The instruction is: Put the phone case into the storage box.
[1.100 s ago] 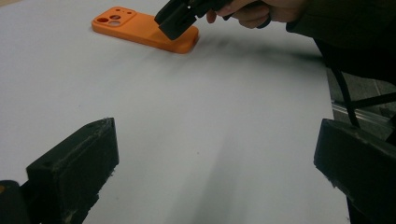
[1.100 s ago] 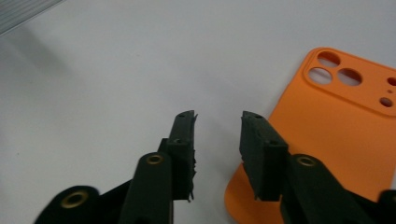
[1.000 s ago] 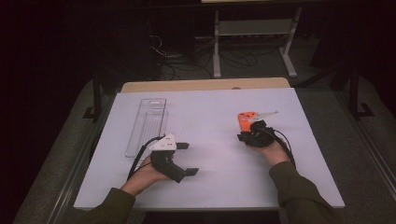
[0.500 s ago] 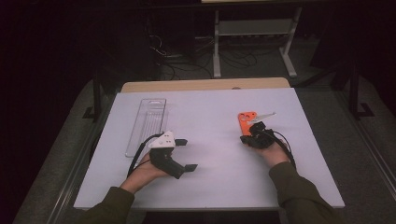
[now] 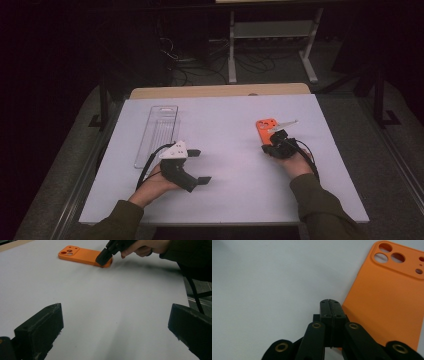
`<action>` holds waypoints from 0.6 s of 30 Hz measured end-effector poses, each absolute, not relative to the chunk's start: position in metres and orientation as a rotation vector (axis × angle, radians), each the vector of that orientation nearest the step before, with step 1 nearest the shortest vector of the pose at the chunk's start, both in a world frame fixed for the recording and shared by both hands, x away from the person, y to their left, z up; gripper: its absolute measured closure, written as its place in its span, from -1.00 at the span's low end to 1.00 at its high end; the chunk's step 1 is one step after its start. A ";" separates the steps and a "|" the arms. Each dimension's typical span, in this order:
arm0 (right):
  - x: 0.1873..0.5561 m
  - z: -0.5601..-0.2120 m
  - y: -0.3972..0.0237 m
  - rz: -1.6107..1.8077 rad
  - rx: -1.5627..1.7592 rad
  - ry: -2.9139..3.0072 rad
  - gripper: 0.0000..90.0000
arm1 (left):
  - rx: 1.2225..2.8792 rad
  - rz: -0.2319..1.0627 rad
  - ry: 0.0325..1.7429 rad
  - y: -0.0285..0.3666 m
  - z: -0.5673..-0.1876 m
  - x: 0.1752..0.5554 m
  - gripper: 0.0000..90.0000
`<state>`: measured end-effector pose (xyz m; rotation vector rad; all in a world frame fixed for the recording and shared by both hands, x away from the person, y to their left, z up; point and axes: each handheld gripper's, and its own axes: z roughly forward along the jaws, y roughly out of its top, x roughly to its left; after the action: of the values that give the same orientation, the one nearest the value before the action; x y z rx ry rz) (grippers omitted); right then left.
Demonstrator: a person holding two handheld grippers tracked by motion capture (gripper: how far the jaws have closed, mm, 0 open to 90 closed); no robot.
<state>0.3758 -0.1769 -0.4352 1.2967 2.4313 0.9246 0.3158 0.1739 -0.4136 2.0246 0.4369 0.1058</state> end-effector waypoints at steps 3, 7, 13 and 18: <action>0.376 -0.435 -0.180 0.918 1.291 2.423 0.97 | 2.025 0.105 0.438 0.174 -0.414 0.316 -1.00; 0.376 -0.433 -0.189 0.904 1.308 2.387 0.97 | 2.025 0.105 0.438 0.174 -0.414 0.316 -1.00; 0.375 -0.433 -0.205 0.894 1.350 2.348 0.97 | 2.029 0.109 0.432 0.174 -0.414 0.316 -1.00; 0.373 -0.429 -0.208 0.941 1.335 2.336 0.97 | 2.030 0.108 0.433 0.174 -0.414 0.317 -1.00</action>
<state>0.3725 -0.2077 -0.4291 1.3351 2.3355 0.9406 0.3167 0.1736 -0.4138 2.0296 0.4331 0.1083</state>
